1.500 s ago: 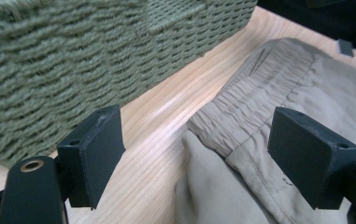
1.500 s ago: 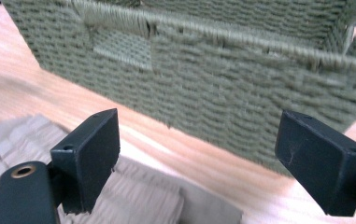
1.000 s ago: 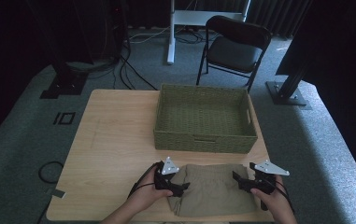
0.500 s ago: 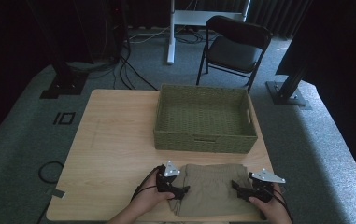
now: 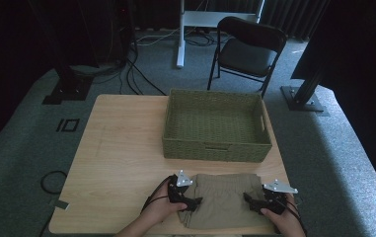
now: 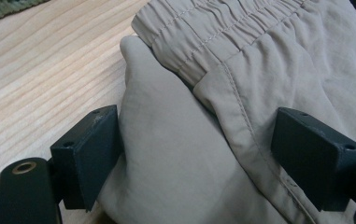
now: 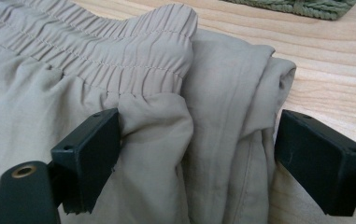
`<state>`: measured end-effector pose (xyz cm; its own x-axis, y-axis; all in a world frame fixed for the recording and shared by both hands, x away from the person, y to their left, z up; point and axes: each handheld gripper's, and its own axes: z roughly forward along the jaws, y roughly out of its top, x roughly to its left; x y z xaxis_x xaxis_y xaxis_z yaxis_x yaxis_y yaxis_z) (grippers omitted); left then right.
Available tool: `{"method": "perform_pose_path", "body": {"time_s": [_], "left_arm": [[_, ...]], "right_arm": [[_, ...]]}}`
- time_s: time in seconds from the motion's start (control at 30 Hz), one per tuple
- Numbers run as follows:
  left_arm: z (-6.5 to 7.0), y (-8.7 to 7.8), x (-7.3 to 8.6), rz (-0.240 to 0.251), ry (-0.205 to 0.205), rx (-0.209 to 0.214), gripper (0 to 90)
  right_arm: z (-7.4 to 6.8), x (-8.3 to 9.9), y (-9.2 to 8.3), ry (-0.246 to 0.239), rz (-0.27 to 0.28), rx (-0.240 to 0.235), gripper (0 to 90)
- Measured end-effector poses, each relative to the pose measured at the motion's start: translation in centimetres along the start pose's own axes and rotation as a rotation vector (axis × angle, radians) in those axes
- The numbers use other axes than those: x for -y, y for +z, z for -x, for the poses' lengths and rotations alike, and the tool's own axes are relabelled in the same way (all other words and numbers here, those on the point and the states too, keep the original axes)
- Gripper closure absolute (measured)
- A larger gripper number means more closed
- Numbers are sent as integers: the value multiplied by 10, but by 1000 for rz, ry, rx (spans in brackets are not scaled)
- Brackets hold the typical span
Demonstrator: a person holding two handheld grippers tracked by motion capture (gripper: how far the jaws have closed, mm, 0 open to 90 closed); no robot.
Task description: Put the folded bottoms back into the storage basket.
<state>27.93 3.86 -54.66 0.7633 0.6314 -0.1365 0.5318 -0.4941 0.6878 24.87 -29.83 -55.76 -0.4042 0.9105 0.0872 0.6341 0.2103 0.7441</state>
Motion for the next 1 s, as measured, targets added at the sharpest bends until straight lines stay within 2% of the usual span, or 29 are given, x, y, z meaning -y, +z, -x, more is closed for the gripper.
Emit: {"method": "perform_pose_path", "body": {"time_s": [0.1,0.23,0.4,0.5,0.6,0.63,0.67,0.7,0.77,0.83,0.87,0.93,1.0], "left_arm": [[4,4,1,17,33,-3,152],[6,9,2,44,61,10,114],[11,14,-2,31,96,-13,105],[13,16,-4,31,110,-11,127],[12,16,-5,50,105,-9,230],[12,16,-6,56,105,-14,278],[11,17,-6,64,99,-13,421],[11,17,-7,71,90,-17,421],[11,17,-7,72,90,-33,514],[12,18,-8,71,101,-41,553],[12,18,-10,57,103,-37,590],[12,18,-11,56,104,-33,614],[9,17,-12,50,87,-9,644]], "right_arm": [[-5,0,2,-36,-8,7,132],[-7,-1,3,-47,-12,0,127],[-9,0,3,-45,-10,5,145],[-10,0,2,-41,-9,10,151],[-12,-1,2,-38,-11,12,211],[-13,-1,1,-42,-11,6,265],[-16,-4,-1,-55,-25,-24,388],[-16,-4,-1,-55,-25,-24,388],[-18,-7,-1,-58,-47,-41,480],[-19,-8,-1,-58,-54,-42,499],[-21,-11,-1,-48,-73,-56,610],[-22,-12,-1,-43,-80,-62,643],[-25,-14,-1,-61,-89,-53,705]]}}
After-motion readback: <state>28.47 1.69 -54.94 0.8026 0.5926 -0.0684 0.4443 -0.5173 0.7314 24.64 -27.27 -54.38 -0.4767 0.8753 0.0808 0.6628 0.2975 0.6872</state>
